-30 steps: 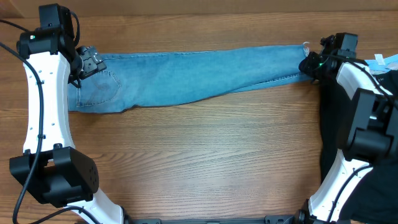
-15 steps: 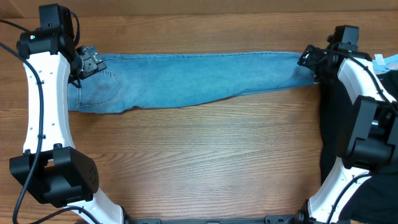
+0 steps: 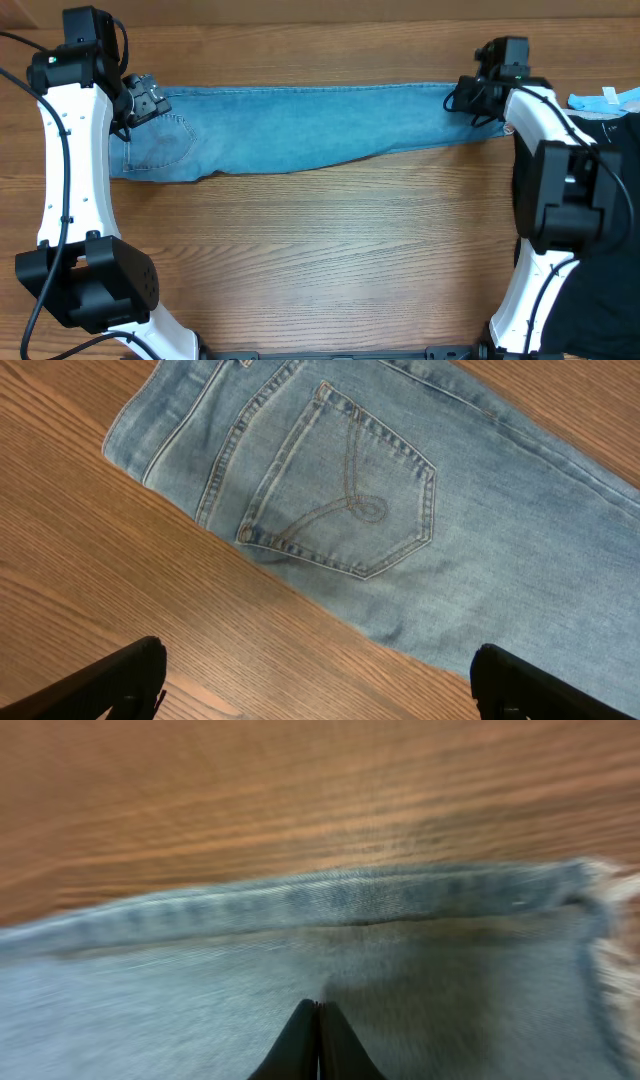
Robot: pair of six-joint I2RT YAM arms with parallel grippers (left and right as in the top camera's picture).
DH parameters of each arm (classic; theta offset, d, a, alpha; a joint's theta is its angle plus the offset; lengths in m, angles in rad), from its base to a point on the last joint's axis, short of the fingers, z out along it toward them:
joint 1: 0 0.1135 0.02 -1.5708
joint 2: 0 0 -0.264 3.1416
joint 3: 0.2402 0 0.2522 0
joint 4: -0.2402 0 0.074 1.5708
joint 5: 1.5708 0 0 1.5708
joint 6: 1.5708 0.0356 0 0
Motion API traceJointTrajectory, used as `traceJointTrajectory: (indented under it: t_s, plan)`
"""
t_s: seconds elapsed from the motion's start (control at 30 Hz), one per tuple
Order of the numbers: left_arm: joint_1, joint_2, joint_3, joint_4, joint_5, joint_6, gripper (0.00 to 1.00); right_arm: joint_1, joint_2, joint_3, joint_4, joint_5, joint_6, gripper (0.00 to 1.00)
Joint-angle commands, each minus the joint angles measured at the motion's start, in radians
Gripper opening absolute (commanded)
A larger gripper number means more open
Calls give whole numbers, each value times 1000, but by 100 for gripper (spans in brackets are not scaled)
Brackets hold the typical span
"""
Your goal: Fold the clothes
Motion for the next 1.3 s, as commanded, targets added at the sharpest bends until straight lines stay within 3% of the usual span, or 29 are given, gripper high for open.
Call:
traceJointTrajectory:
  t_s: [0.0, 0.07, 0.13, 0.23, 0.3, 0.37, 0.4, 0.47, 0.53, 0.8, 0.97, 1.0, 1.03, 1.07, 1.1, 1.27]
  plan:
    - [2, 3, -3, 1, -14, -2, 100, 23, 81, 11, 113, -50, -8, 4]
    - [2, 3, -3, 1, -14, -2, 100, 35, 111, 11, 222, -50, -8, 6]
    - [2, 3, -3, 1, -14, -2, 100, 38, 106, 15, 253, -51, -7, 17]
    - [2, 4, -3, 1, -14, -2, 100, 37, 32, 37, 205, -50, -8, 31]
    - [2, 3, -3, 1, -14, -2, 100, 38, -108, 37, 91, -51, -6, 35]
    - [2, 3, -3, 1, -14, -2, 100, 38, -203, 37, -88, -51, -6, 33]
    - [2, 3, -3, 1, -14, -2, 100, 37, -242, 37, -201, -51, -6, 15]
    - [2, 3, -3, 1, -14, -2, 100, 35, -255, 37, -343, -54, 4, 4]
    - [2, 4, -3, 1, -14, -2, 100, 38, -227, -11, -369, -63, -1, 4]
    - [2, 3, -3, 1, -14, -2, 100, 32, -50, -77, -174, 66, 0, 4]
    - [2, 3, -3, 1, -14, -2, 100, 32, -114, 1, -198, 63, 0, 4]
    - [2, 3, -3, 1, -14, -2, 100, 31, -146, 25, -222, 67, 0, 7]
    - [2, 3, -3, 1, -14, -2, 100, 27, -190, 55, -274, 100, 1, 21]
    - [2, 3, -3, 1, -14, -2, 100, 15, -217, 68, -314, 131, 13, 48]
    - [2, 3, -3, 1, -14, -2, 100, 0, -236, 68, -342, 149, 31, 56]
    - [2, 3, -3, 1, -14, -2, 100, -96, -197, 45, -371, 133, 63, 59]
